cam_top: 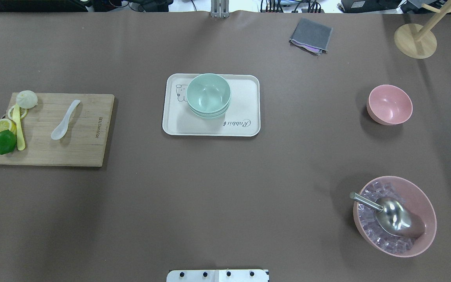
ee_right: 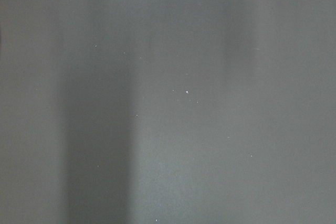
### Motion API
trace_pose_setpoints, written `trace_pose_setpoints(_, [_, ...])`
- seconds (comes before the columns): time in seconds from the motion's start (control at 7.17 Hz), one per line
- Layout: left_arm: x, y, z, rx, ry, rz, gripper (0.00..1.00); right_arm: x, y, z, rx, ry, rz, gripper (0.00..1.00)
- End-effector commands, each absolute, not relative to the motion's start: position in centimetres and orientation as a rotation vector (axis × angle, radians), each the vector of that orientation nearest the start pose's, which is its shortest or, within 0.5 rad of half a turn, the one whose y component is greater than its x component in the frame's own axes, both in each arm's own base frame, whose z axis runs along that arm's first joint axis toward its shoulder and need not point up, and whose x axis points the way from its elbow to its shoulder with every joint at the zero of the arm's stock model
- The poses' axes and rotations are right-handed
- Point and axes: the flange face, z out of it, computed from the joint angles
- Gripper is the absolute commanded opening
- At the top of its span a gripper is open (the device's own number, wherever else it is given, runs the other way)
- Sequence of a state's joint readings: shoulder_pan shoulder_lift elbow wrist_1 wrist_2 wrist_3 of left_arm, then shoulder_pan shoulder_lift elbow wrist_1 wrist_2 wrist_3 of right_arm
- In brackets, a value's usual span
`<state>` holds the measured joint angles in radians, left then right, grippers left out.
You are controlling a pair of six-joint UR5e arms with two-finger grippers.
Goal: Stack pink bowl on green and place spoon
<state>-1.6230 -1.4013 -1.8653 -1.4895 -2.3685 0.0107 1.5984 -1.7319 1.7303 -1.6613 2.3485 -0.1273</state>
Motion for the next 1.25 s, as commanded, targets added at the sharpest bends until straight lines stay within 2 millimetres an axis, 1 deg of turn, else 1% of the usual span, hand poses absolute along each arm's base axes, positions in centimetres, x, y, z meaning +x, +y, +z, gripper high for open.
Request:
trace_pose_setpoints(0.0, [-8.3, -41.7, 59.5, 0.071, 0.793, -0.018, 0.98, 7.5, -41.5, 66.1, -0.023, -0.781, -0.061, 1.0])
trace_pose_setpoints(0.14, [-8.3, -41.7, 58.9, 0.081, 0.794, -0.014, 0.98, 7.5, -41.6, 65.7, -0.017, -0.781, -0.062, 1.0])
trace_pose_setpoints(0.28, [-8.4, -42.0, 58.6, 0.09, 0.792, -0.01, 0.98, 7.5, -41.8, 64.6, 0.004, -0.778, -0.07, 1.0])
trace_pose_setpoints(0.42, [-8.4, -42.3, 58.2, 0.134, 0.787, 0.008, 0.98, 7.5, -42.2, 61.7, 0.059, -0.776, -0.091, 1.0])
trace_pose_setpoints(0.56, [-8.4, -42.8, 57.4, 0.18, 0.782, 0.026, 0.98, 7.5, -42.7, 58.9, 0.115, -0.773, -0.112, 1.0])
trace_pose_setpoints(0.7, [-8.5, -43.7, 56.4, 0.239, 0.783, 0.051, 0.98, 7.5, -43.3, 56.6, 0.203, -0.764, -0.145, 1.0])
trace_pose_setpoints(0.84, [-8.5, -44.4, 55.4, 0.299, 0.782, 0.071, 0.98, 7.6, -43.8, 55.7, 0.293, -0.759, -0.154, 1.0])
trace_pose_setpoints(0.98, [-8.5, -44.8, 55.9, 0.298, 0.784, 0.071, 0.98, 7.6, -44.0, 54.9, 0.346, -0.746, -0.159, 1.0])
trace_pose_setpoints(1.12, [-8.6, -46.9, 54.6, 0.341, 0.781, 0.09, 0.98, 8.1, -44.3, 54.4, 0.406, -0.683, -0.18, 1.0])
